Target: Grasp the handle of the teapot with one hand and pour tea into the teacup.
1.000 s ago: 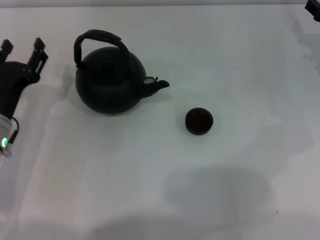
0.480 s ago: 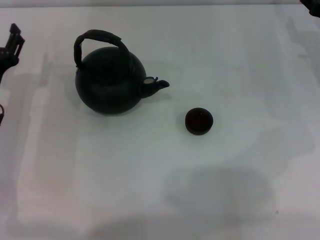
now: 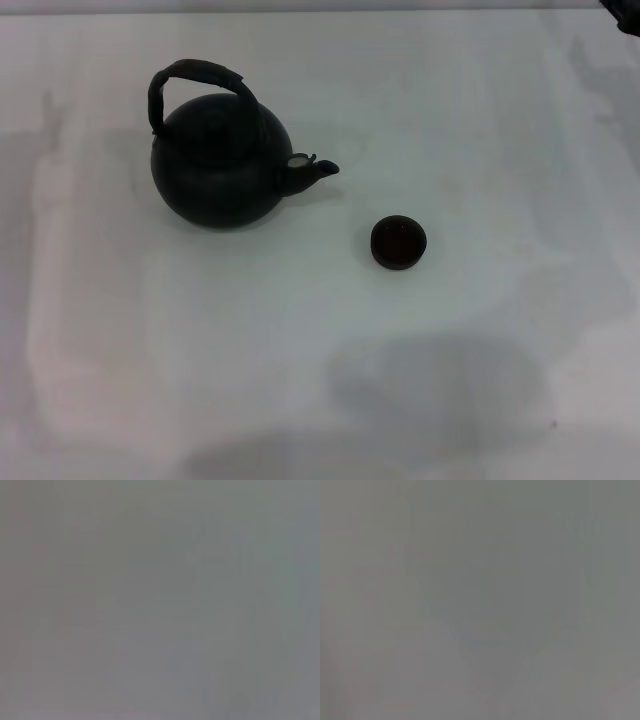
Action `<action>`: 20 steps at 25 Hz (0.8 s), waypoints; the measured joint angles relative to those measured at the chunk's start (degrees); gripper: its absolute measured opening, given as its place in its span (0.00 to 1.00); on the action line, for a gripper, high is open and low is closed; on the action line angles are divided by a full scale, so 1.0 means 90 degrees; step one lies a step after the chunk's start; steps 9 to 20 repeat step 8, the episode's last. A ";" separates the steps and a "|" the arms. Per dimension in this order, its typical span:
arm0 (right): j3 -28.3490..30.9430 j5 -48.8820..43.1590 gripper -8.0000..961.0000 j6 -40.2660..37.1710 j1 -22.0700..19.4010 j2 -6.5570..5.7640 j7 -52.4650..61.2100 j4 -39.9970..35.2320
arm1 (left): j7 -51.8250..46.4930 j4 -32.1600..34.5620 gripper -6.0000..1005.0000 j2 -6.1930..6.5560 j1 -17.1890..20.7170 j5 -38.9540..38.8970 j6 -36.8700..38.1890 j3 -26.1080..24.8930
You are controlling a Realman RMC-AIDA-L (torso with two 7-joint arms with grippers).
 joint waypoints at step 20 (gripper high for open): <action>0.0192 0.0006 0.87 -0.0099 0.0116 0.0000 -0.0003 -0.0051 | 0.0007 -0.0367 0.77 0.0032 -0.0462 -0.0429 -0.0160 -0.0002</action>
